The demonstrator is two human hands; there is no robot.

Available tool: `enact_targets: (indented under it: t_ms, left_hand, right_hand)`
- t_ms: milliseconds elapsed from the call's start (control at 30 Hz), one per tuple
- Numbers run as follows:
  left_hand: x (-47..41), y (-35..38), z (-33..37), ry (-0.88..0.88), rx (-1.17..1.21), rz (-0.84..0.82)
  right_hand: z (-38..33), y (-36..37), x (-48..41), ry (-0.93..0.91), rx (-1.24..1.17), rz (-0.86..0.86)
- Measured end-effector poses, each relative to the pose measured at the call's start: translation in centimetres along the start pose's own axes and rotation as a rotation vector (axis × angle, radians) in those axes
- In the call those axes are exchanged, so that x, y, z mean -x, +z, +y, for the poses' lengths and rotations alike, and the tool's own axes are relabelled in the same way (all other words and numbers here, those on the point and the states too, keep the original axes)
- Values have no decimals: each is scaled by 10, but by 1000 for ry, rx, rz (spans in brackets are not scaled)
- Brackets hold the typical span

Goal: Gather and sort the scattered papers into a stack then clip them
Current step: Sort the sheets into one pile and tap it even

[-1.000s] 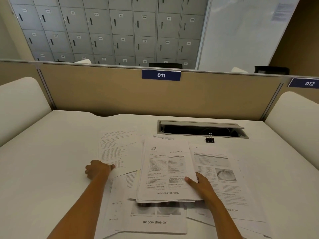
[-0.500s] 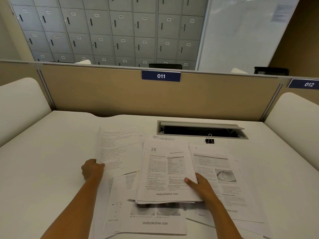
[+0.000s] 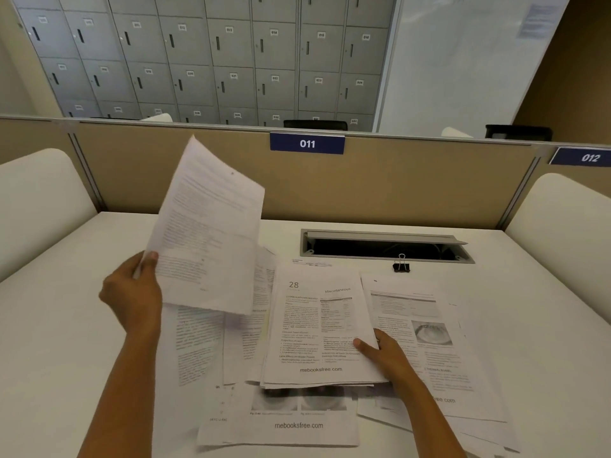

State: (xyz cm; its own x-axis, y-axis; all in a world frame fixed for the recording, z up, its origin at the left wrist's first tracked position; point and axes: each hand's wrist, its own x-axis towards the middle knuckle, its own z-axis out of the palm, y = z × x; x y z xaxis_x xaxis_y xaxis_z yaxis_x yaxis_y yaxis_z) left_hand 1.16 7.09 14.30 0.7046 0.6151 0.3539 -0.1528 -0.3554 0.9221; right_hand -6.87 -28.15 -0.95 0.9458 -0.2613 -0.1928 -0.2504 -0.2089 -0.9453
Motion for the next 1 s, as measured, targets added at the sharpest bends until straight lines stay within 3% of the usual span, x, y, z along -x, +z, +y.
enact_targets:
  t_ms: [167, 300, 433, 533, 667, 833, 1000]
  left_hand:
    - [-28, -25, 28, 29, 226, 57]
    - [-41, -44, 52, 10, 513, -96]
    - [-45, -40, 60, -185, 737, -304]
    - [-50, -14, 61, -379, 817, -349]
    - [-32, 29, 54, -619, 792, -389]
    - [-2, 72, 24, -685, 581, -353]
    - [31, 102, -17, -685, 370, -386]
  right_hand:
    - [-1, 0, 1, 5, 18, 3]
    - [-2, 0, 1, 6, 54, 7]
    - [-2, 0, 1, 11, 92, 13]
    - [-3, 0, 1, 16, 106, 4]
    - [-8, -1, 4, 20, 97, -10]
    - [-14, -2, 8, 23, 106, -8]
    - [-20, -6, 14, 49, -30, 14]
